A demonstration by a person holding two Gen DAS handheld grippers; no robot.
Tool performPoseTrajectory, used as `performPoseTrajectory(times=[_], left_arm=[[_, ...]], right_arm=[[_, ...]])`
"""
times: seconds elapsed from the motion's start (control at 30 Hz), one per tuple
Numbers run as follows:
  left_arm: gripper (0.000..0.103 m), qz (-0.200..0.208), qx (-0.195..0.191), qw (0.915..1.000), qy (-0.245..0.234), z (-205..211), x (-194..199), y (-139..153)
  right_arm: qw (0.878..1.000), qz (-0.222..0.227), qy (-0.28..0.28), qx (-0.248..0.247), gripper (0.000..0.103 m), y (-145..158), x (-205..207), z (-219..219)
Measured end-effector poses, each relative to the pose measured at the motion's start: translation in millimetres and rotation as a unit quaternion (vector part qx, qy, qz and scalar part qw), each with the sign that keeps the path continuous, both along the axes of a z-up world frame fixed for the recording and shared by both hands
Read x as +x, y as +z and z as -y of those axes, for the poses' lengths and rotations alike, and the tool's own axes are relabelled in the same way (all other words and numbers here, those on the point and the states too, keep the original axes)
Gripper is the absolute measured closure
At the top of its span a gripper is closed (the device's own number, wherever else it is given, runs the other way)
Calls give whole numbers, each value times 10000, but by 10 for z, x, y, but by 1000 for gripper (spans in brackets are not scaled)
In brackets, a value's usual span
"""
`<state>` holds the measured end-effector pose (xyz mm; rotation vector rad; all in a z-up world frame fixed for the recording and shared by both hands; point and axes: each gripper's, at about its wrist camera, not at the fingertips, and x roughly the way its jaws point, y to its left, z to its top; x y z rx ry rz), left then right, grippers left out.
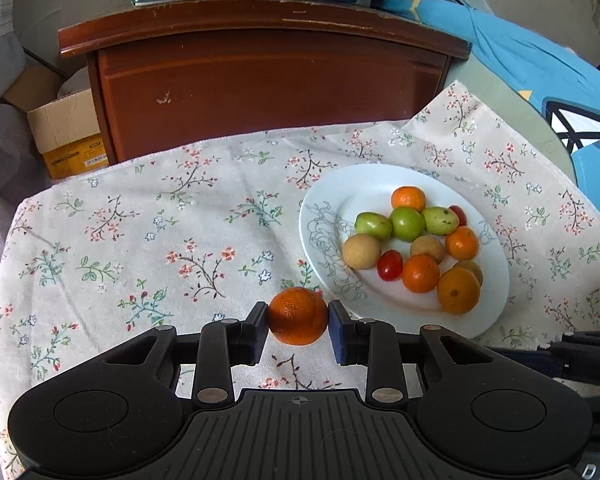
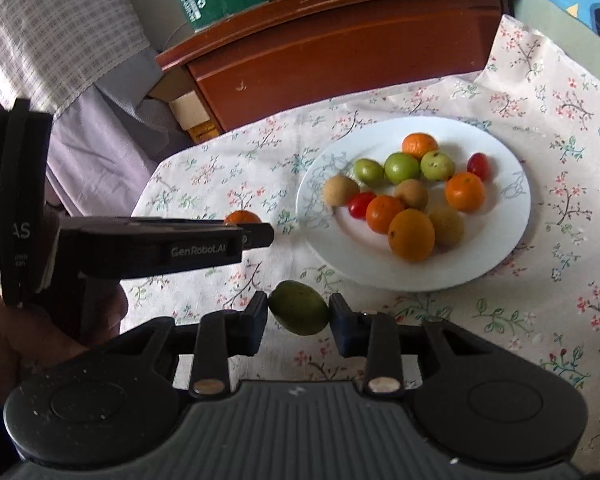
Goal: Organize fruits
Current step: 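Carry the orange onto the plate with the left tool while the right tool releases the green fruit there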
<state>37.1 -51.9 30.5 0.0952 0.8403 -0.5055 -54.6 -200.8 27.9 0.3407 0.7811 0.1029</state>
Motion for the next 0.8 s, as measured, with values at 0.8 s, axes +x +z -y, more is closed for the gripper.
performPoseTrajectory(times=[0.8], left_arm=[[74, -21, -465, 9977, -492, 450, -3, 74]], right_arm=[[9885, 243, -1411, 497, 69, 49, 299, 741]])
